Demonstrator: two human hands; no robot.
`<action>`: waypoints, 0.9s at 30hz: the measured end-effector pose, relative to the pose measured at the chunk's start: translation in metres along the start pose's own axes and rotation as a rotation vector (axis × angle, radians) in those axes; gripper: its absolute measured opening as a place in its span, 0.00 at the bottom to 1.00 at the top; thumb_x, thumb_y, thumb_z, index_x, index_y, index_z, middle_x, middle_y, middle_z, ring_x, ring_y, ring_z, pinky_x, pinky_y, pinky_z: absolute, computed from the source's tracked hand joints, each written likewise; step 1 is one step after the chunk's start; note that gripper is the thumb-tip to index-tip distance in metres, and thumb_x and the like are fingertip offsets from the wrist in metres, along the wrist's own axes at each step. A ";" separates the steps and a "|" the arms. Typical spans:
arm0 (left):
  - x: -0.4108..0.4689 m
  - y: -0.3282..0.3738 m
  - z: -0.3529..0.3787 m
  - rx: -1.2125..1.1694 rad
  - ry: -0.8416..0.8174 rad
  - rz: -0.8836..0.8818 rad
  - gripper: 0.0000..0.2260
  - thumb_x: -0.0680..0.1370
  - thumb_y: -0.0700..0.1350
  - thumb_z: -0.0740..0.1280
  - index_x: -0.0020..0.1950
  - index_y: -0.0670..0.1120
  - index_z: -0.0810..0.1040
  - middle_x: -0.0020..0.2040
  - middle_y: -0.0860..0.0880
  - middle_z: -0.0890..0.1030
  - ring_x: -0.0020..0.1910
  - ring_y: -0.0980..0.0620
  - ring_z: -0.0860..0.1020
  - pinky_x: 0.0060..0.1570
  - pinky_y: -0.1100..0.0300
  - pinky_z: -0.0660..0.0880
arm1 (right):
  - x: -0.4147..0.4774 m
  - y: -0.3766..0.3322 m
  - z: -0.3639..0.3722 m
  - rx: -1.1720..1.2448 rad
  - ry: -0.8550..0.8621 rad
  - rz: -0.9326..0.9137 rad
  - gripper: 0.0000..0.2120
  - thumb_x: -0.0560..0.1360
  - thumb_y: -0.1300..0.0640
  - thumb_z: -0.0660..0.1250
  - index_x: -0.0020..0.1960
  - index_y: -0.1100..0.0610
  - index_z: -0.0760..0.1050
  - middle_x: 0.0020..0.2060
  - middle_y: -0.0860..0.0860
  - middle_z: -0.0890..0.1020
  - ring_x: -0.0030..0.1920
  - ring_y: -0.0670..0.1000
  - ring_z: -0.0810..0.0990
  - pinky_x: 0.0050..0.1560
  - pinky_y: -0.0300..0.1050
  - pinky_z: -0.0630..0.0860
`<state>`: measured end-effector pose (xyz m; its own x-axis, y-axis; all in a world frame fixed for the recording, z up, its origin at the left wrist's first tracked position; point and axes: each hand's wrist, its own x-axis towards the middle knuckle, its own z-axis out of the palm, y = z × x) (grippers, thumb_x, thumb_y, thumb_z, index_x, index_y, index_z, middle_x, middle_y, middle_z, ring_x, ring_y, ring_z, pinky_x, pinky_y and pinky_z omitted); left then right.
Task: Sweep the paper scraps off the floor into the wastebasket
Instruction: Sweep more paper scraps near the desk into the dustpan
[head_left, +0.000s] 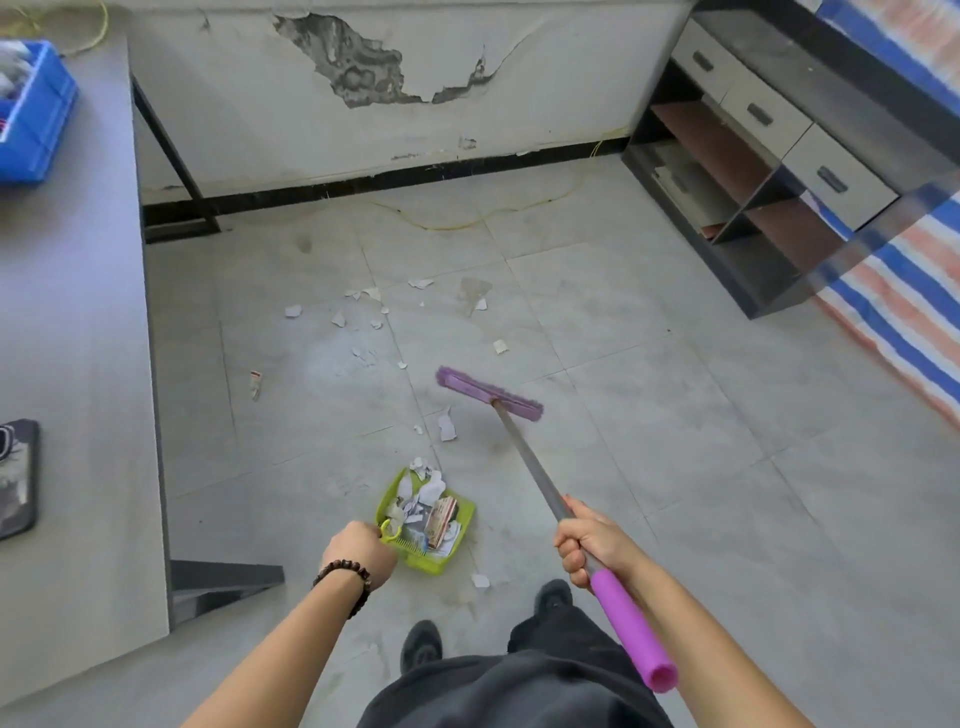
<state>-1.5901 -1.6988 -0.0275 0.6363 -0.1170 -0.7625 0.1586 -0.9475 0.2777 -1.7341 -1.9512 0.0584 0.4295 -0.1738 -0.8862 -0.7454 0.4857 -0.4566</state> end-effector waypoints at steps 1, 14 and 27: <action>0.005 0.005 -0.001 -0.005 0.006 -0.005 0.09 0.70 0.39 0.63 0.43 0.45 0.82 0.36 0.47 0.81 0.36 0.45 0.79 0.31 0.64 0.71 | 0.007 -0.008 -0.002 -0.023 0.005 -0.008 0.39 0.74 0.71 0.58 0.79 0.47 0.52 0.23 0.49 0.68 0.20 0.45 0.67 0.19 0.35 0.65; -0.006 0.056 -0.006 0.114 0.098 -0.313 0.14 0.72 0.48 0.63 0.53 0.62 0.80 0.36 0.56 0.80 0.38 0.52 0.80 0.34 0.64 0.73 | 0.181 -0.221 -0.052 -0.389 -0.047 -0.134 0.37 0.74 0.70 0.59 0.79 0.49 0.53 0.27 0.53 0.69 0.20 0.45 0.67 0.21 0.36 0.66; 0.006 0.069 -0.008 0.257 -0.005 -0.587 0.11 0.73 0.59 0.66 0.46 0.54 0.80 0.37 0.53 0.80 0.36 0.52 0.80 0.40 0.61 0.77 | 0.321 -0.279 -0.060 -0.652 0.097 0.118 0.13 0.73 0.65 0.46 0.47 0.57 0.67 0.29 0.54 0.67 0.24 0.49 0.65 0.20 0.34 0.65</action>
<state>-1.5698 -1.7625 -0.0080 0.4952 0.4420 -0.7480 0.2932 -0.8954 -0.3350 -1.4188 -2.1934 -0.1037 0.3013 -0.2427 -0.9221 -0.9531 -0.1062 -0.2835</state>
